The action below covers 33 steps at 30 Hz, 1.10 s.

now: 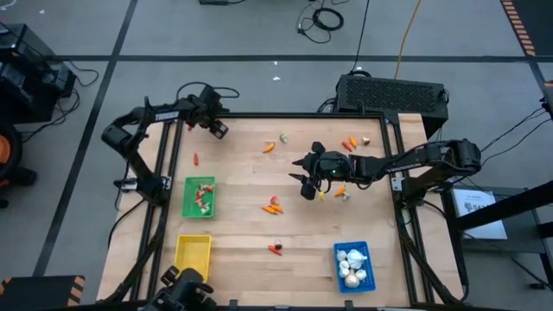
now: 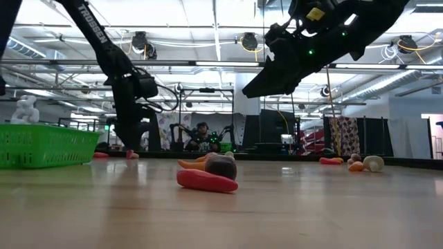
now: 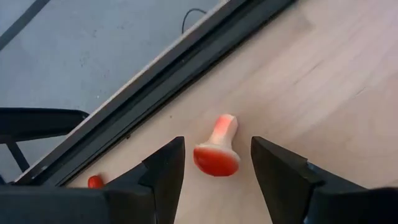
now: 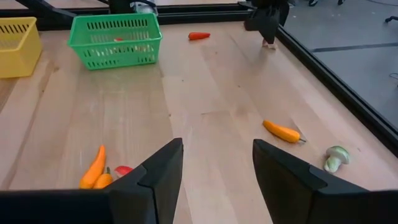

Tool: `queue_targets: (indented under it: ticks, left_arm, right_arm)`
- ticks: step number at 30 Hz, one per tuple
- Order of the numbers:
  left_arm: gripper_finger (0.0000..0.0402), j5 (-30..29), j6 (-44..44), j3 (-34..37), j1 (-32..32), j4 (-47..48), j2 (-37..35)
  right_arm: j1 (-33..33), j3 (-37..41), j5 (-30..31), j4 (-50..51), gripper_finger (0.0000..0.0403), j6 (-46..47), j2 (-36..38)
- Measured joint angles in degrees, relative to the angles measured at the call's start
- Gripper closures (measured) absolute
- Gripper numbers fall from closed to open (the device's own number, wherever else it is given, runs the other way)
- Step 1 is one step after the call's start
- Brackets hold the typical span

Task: Sort produce into baskets
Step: Put the red mushroom into the green bin

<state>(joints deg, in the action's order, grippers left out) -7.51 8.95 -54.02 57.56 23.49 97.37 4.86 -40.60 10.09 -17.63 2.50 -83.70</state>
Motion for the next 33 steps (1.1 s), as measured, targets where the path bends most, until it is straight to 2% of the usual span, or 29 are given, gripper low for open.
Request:
queue_targets:
  ticks: [8,19,22,28,33]
  left_arm:
    - [0.0210,0.3,0.9,-0.2,0.2,-0.5,3.6]
    - [0.0214,0.4,0.8,-0.2,0.2,-0.3,3.7]
    - [0.0238,-0.2,0.7,-0.2,0.1,-0.1,3.7]
    - [0.0314,-0.5,0.6,-0.2,0.1,0.5,3.8]
    - [0.0327,-1.1,0.5,0.0,-0.1,0.6,3.2]
  right_arm:
    - [0.0,0.0,0.0,-0.1,0.0218,0.0,0.0]
    - [0.0,0.0,0.0,-0.6,0.0218,0.0,0.0]
    - [0.0,0.0,0.1,-0.8,0.0218,1.4,0.0]
    - [-0.1,0.0,0.2,-1.7,0.0218,5.0,0.0]
    - [-1.0,0.0,0.3,0.6,0.0218,12.0,0.0]
